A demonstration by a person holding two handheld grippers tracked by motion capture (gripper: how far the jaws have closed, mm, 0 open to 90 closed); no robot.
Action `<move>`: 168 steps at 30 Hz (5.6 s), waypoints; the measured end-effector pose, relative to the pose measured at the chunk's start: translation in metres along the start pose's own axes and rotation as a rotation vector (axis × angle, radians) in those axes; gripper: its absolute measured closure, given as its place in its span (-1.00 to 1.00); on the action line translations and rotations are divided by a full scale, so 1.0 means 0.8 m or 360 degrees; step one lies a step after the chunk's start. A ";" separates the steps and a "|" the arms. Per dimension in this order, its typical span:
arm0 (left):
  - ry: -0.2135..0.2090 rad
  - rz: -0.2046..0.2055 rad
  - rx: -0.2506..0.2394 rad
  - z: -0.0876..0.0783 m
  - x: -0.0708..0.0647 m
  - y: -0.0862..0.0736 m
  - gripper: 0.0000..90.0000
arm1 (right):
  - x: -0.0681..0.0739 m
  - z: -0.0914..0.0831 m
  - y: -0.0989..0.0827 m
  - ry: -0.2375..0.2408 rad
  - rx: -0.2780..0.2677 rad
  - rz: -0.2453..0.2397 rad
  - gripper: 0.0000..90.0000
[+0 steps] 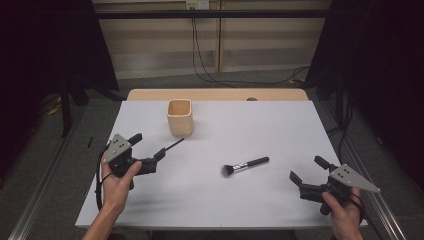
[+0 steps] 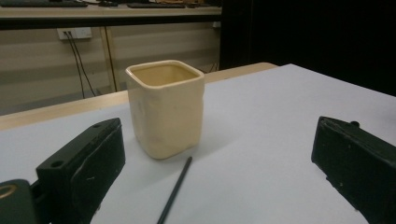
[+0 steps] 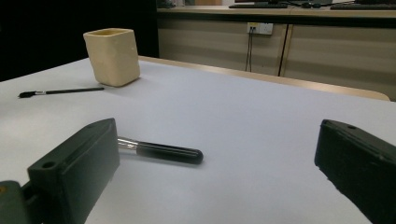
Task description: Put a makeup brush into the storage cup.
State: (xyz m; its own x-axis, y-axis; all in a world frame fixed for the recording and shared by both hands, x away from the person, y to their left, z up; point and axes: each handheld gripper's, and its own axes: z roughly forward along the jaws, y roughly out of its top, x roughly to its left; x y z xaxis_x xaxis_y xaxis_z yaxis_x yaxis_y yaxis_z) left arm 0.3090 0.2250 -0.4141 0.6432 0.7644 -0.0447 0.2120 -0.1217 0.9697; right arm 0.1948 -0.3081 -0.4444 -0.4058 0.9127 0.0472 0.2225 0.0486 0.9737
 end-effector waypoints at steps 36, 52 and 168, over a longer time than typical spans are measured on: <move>0.0131 -0.0016 0.0150 0.058 0.071 0.019 -0.95 | 0.005 0.011 0.002 0.0031 0.0026 -0.0029 -1.00; 0.0138 0.0001 0.0511 0.067 0.080 0.027 -0.93 | 0.006 0.011 0.002 0.0036 0.0033 -0.0031 -1.00; -0.0191 0.0200 0.2087 0.167 0.070 0.004 0.77 | 0.009 0.014 -0.001 0.0057 0.0082 -0.0059 -1.00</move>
State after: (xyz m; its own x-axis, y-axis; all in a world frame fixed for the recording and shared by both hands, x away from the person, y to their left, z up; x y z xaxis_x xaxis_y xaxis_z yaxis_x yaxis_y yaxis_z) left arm 0.4444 0.1830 -0.4461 0.7568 0.6510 -0.0590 0.6530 -0.7571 0.0216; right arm 0.2015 -0.2970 -0.4471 -0.4459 0.8948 0.0204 0.2519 0.1036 0.9622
